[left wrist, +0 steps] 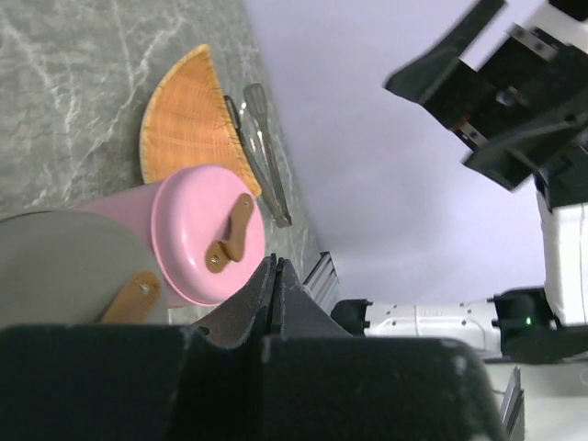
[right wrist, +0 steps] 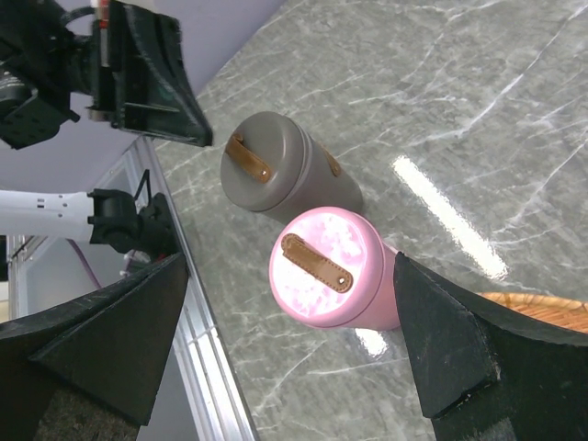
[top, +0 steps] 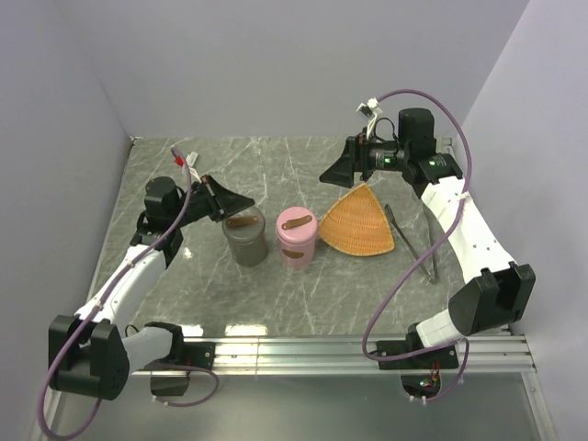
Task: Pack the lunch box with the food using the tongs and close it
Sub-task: Close the box lid on the packing box.
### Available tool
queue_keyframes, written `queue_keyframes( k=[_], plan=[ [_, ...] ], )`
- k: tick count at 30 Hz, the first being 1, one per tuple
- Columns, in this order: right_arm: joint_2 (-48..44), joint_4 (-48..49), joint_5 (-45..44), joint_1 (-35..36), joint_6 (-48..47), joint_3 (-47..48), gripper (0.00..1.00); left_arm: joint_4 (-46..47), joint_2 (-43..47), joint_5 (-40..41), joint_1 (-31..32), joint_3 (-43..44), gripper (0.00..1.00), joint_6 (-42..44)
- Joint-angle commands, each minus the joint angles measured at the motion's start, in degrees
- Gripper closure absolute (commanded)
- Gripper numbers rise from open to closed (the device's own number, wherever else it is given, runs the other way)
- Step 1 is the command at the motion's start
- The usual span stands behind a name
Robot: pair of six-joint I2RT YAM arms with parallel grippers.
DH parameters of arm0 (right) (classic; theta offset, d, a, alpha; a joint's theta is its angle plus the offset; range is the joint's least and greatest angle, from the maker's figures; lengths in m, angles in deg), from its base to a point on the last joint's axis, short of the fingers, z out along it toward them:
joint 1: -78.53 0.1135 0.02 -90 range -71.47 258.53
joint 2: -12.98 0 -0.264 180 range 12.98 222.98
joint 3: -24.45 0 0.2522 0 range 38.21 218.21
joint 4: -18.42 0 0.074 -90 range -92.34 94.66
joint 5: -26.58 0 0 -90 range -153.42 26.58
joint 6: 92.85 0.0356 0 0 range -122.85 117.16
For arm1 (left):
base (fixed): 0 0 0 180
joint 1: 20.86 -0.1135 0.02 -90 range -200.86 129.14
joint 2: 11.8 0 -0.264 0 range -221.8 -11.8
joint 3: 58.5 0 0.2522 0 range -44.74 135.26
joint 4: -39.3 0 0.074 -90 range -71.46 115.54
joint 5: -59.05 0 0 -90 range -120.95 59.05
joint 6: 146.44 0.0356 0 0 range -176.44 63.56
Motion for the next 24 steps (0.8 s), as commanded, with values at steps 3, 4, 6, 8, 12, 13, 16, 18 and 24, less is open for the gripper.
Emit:
queue_keyframes(
  k=[3,4,6,8,12,13,16,18,24],
  plan=[
    [-0.8,1.1,-0.4,-0.2,-0.3,1.0,0.00,-4.8,-3.2,4.9,1.0,3.5,1.00,-1.2],
    [-0.9,1.4,-0.4,-0.2,-0.3,0.9,0.00,-6.0,-3.5,5.2,1.7,4.0,1.00,-0.7],
    [-0.8,1.4,-0.2,-0.2,-0.2,0.9,0.00,-5.6,-4.8,4.7,2.2,4.2,1.00,-0.7],
    [-0.7,1.4,-0.1,-0.2,0.0,0.6,0.00,-5.1,-6.0,4.9,2.5,4.2,1.00,-0.9],
    [-1.0,1.0,-0.3,-0.2,-0.6,0.6,0.00,-10.2,-10.5,8.7,2.5,6.5,1.00,-0.4],
    [-1.1,0.5,-0.3,-0.2,-0.9,0.6,0.00,-11.5,-11.3,10.5,2.5,6.9,1.00,-0.4],
    [-0.9,0.2,0.2,-0.2,-1.3,1.1,0.00,-14.0,-13.8,12.2,2.5,7.4,1.00,1.0],
    [-0.8,0.3,0.3,-0.2,-1.0,1.2,0.00,-14.1,-15.1,11.9,2.5,5.9,1.00,1.0],
    [-0.9,0.5,0.4,-0.4,-1.1,0.8,0.00,-13.4,-15.3,14.1,2.6,4.3,1.00,1.8]
  ],
)
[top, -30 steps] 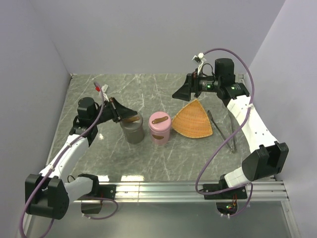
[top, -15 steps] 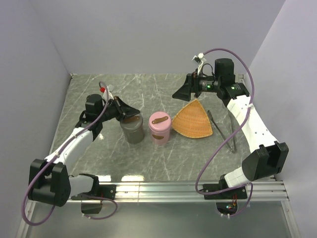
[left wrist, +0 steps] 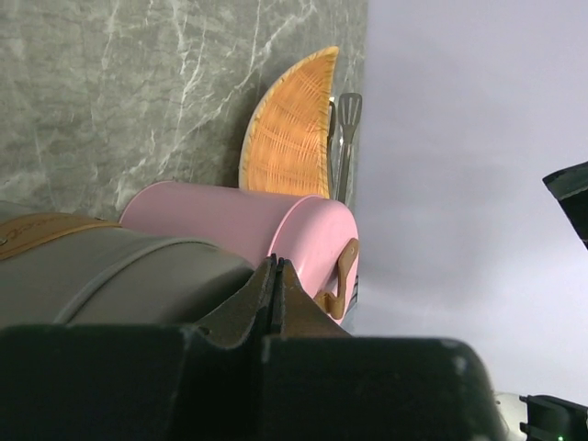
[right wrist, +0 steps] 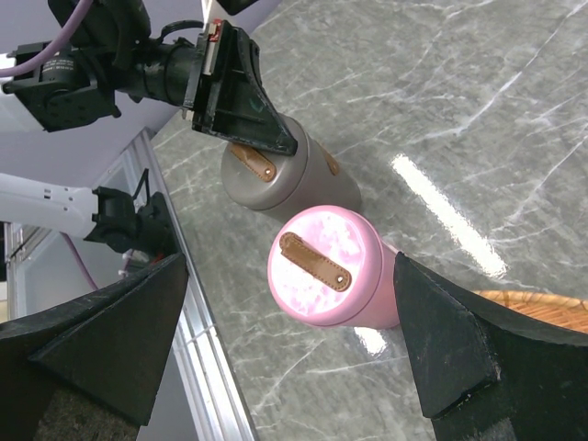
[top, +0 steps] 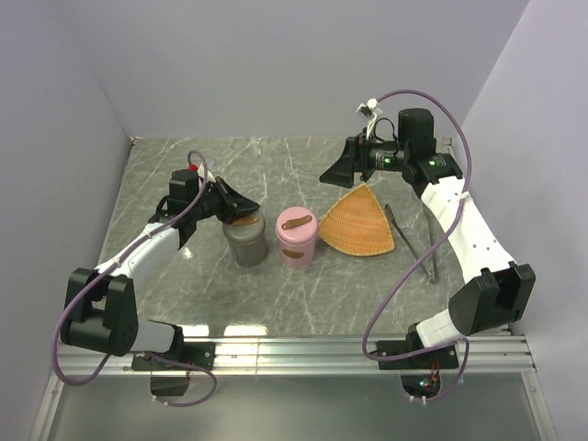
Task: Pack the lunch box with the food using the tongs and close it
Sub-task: Close the box lid on the packing box.
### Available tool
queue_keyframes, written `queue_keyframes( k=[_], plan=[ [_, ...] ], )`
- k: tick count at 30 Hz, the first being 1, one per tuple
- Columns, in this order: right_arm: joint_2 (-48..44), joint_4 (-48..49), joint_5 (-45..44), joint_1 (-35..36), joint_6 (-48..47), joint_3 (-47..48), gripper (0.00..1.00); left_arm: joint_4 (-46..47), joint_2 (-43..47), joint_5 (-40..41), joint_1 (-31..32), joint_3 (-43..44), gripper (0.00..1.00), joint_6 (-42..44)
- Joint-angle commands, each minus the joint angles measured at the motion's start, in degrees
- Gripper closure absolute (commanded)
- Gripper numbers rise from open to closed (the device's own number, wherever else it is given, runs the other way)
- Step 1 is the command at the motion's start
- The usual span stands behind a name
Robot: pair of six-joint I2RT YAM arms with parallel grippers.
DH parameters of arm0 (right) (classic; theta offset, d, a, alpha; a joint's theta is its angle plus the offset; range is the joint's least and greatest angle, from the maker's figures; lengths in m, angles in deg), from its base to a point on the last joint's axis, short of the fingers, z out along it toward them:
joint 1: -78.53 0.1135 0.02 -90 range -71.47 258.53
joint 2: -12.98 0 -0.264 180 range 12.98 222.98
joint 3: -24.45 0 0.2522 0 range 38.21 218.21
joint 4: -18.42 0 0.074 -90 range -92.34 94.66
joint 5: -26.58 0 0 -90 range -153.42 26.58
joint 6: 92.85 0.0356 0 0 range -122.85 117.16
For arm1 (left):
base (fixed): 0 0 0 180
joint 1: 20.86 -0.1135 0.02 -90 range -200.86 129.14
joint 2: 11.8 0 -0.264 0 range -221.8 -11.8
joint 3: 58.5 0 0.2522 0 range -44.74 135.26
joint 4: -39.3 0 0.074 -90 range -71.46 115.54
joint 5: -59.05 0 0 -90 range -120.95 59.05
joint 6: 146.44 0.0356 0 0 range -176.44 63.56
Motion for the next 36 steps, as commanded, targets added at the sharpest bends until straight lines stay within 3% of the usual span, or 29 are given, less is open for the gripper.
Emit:
queue_keyframes(
  k=[1,12,22,36],
  plan=[
    [-0.9,0.7,0.6,-0.4,-1.1,0.9,0.00,-3.4,-0.9,4.4,0.2,-1.0,1.00,2.5],
    [-0.1,0.1,0.9,-0.5,-1.2,1.7,0.00,-7.9,-3.9,9.2,0.2,0.3,1.00,4.5],
    [-0.7,-0.2,0.9,-0.3,-1.8,1.6,0.00,-5.2,-2.5,5.2,0.2,0.5,1.00,3.4],
    [-2.1,-1.1,-0.8,-2.3,-2.0,4.4,0.00,-11.2,7.1,4.6,-2.1,14.6,1.00,17.0]
  ],
)
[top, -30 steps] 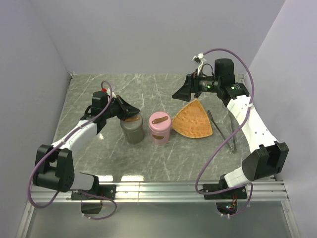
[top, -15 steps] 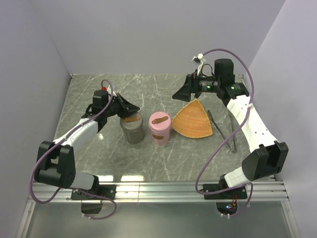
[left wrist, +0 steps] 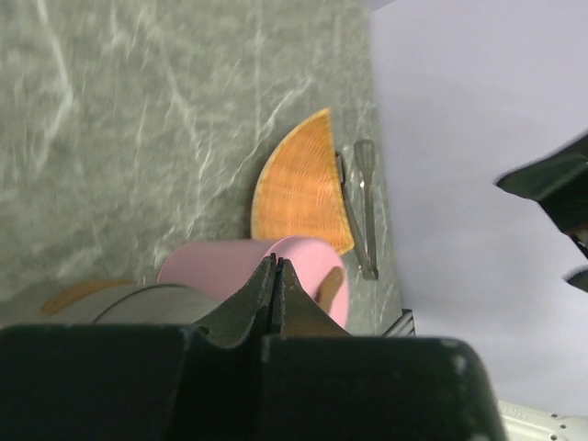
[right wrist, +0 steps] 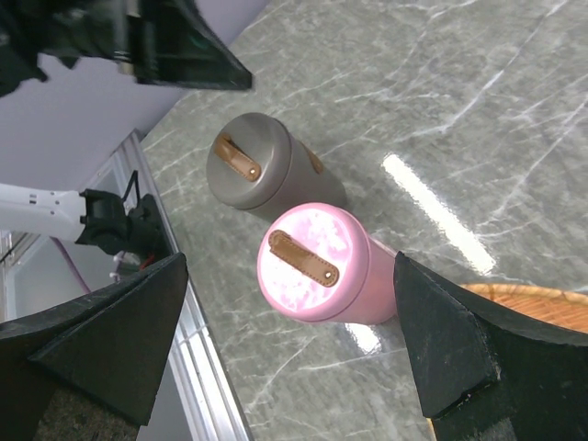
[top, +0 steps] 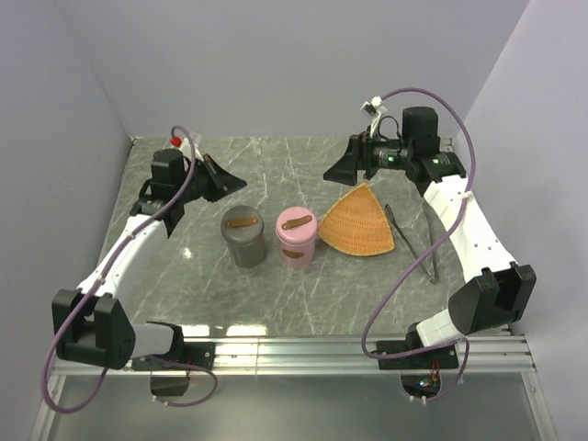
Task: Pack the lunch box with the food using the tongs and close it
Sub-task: Close the box lid on the packing box, then move the packing box to the center of the board.
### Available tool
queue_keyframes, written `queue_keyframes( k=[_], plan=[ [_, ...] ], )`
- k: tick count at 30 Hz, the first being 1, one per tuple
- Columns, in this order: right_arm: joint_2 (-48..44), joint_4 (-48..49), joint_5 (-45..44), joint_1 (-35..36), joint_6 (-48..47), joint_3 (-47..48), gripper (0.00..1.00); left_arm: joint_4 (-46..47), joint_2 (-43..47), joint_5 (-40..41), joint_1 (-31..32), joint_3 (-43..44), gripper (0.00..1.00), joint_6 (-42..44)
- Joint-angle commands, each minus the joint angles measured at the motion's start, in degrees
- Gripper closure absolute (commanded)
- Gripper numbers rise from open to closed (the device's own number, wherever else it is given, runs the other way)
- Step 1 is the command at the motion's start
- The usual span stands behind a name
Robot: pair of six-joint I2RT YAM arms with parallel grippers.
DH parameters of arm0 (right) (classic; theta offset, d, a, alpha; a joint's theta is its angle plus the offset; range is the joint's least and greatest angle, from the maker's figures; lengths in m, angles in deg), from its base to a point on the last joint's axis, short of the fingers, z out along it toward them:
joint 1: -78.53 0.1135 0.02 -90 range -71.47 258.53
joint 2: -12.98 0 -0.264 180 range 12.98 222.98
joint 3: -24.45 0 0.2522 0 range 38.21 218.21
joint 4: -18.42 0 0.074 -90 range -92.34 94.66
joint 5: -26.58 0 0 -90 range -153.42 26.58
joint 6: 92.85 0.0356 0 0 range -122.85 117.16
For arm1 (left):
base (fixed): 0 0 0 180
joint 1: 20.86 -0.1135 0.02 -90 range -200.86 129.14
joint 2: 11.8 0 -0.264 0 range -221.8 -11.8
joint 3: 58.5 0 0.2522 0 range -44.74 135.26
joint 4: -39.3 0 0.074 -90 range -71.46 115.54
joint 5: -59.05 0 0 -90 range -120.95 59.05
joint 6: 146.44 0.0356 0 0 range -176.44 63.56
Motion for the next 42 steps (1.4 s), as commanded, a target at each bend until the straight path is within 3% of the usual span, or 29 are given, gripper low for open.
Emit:
queue_keyframes(
  k=[1,4,8,11,12,14,15,16,20,23,27,30,35,42],
  plan=[
    [-2.4,-0.2,-0.4,-1.8,-0.9,4.2,0.00,-1.1,4.0,0.3,-0.3,5.5,1.00,7.2],
    [-3.1,-1.1,-0.3,-3.2,-1.1,4.6,0.00,-2.4,6.1,0.6,-0.3,8.2,0.98,12.6],
    [-4.8,-2.3,-1.5,-4.6,-1.9,3.4,0.00,-7.8,8.8,2.1,-0.4,12.9,0.85,23.6],
    [-7.4,-2.7,-2.5,-5.8,-2.2,1.0,0.00,-14.2,9.9,3.0,-0.5,16.3,0.59,30.8],
    [-9.0,-2.8,-3.7,-6.1,-2.3,-0.4,0.00,-15.9,10.1,3.5,-0.6,16.8,0.38,32.2],
    [-10.6,-3.3,-5.1,-6.8,-3.1,-1.9,0.00,-18.4,11.8,4.8,-0.6,17.0,0.20,34.9],
    [-11.8,-4.8,-7.5,-7.1,-3.6,-2.9,0.00,-19.2,12.3,6.0,-0.7,16.7,0.04,35.6],
    [-12.3,-5.8,-9.1,-7.2,-4.0,-3.4,0.00,-20.1,12.8,6.7,-0.7,16.6,0.01,36.4],
    [-11.5,-9.3,-17.6,-7.3,-6.6,-6.2,0.00,-23.7,11.5,9.2,-5.2,15.4,0.01,36.0],
    [-6.8,-11.0,-21.3,-7.3,-5.3,-6.4,0.00,-23.4,8.2,-0.7,-13.3,14.4,0.04,31.4],
    [-0.6,-7.4,-20.5,-6.5,-1.1,-5.7,0.00,-14.3,1.9,-12.3,-21.9,12.5,0.14,23.4],
    [6.2,-7.2,-17.7,-4.6,1.3,-2.1,0.00,-15.7,-10.2,-22.6,-23.3,17.0,0.25,21.6],
    [17.8,-8.6,-11.3,-3.3,3.4,3.2,0.06,-23.0,-23.4,-29.2,-23.4,21.7,0.51,24.7],
    [23.1,-5.8,-3.9,2.2,4.7,1.3,0.09,-22.8,-27.8,-33.5,-21.5,13.2,0.59,29.0]
  ],
)
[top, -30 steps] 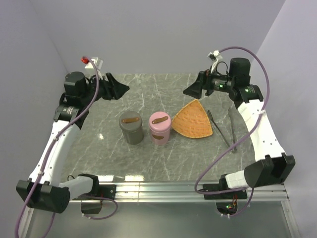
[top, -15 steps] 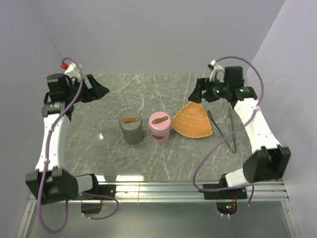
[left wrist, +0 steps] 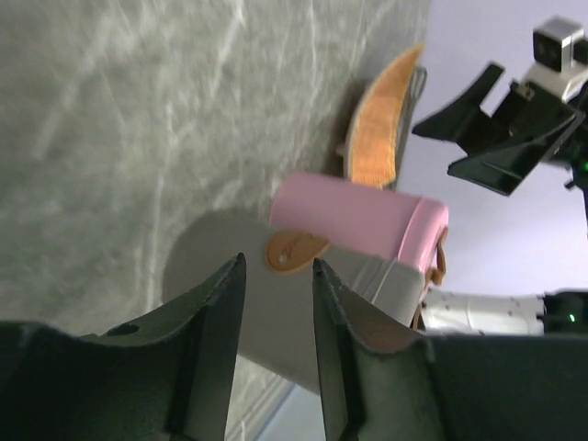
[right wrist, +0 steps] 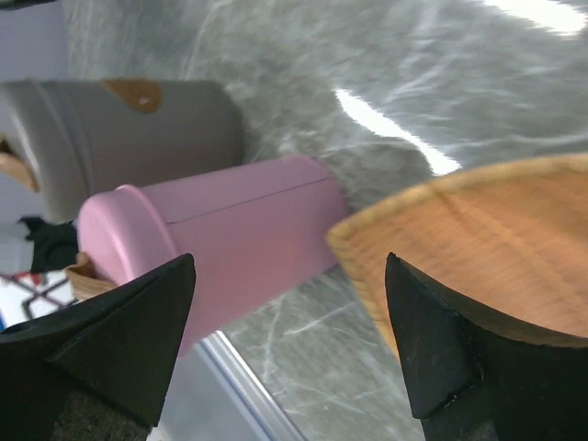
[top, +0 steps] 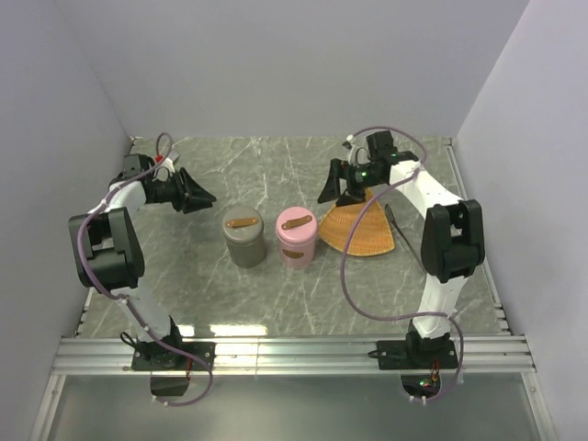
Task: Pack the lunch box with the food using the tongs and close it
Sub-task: Move the packing box to the center of the board.
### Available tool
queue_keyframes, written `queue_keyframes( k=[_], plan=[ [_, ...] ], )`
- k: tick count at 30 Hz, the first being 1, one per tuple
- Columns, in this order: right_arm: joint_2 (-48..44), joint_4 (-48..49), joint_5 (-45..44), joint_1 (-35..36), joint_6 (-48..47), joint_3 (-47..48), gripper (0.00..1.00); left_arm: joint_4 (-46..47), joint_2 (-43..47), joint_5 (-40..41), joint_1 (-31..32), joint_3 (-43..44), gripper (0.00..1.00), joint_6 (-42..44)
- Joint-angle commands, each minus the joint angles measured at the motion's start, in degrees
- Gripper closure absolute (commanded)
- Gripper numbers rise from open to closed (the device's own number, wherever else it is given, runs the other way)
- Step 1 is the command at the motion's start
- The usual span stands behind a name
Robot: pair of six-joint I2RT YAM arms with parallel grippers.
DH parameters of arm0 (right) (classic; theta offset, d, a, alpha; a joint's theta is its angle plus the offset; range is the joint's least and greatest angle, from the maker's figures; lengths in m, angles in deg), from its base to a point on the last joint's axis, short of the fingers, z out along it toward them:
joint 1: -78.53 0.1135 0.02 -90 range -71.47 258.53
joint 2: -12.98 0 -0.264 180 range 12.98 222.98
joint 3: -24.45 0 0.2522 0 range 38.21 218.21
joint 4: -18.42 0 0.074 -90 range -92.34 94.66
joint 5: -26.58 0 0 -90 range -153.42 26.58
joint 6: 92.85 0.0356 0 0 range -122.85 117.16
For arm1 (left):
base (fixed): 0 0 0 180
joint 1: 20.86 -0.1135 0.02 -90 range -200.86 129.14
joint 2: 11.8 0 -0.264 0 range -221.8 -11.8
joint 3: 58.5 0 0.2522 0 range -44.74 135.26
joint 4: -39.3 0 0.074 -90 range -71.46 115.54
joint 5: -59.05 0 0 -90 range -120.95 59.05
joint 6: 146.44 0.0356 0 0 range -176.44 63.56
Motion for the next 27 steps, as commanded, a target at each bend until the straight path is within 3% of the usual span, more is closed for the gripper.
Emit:
queue_keyframes(
  k=[1,8,18,27],
  plan=[
    [-0.3,2.6,5.6,4.1,0.9,0.5,0.10,-0.6,1.0,-6.2,1.8,-2.5,0.60,4.3],
    [4.3,5.8,6.6,7.8,4.6,-0.8,0.14,3.2,-0.1,-5.9,6.4,-9.8,0.62,4.0],
    [9.2,5.0,7.8,9.4,3.9,1.1,0.16,3.5,-3.4,-5.2,10.4,-11.0,0.64,6.3],
    [8.4,4.1,7.6,12.9,1.8,-3.0,0.17,2.5,-2.3,-5.1,12.2,-13.5,0.64,8.4]
  ],
)
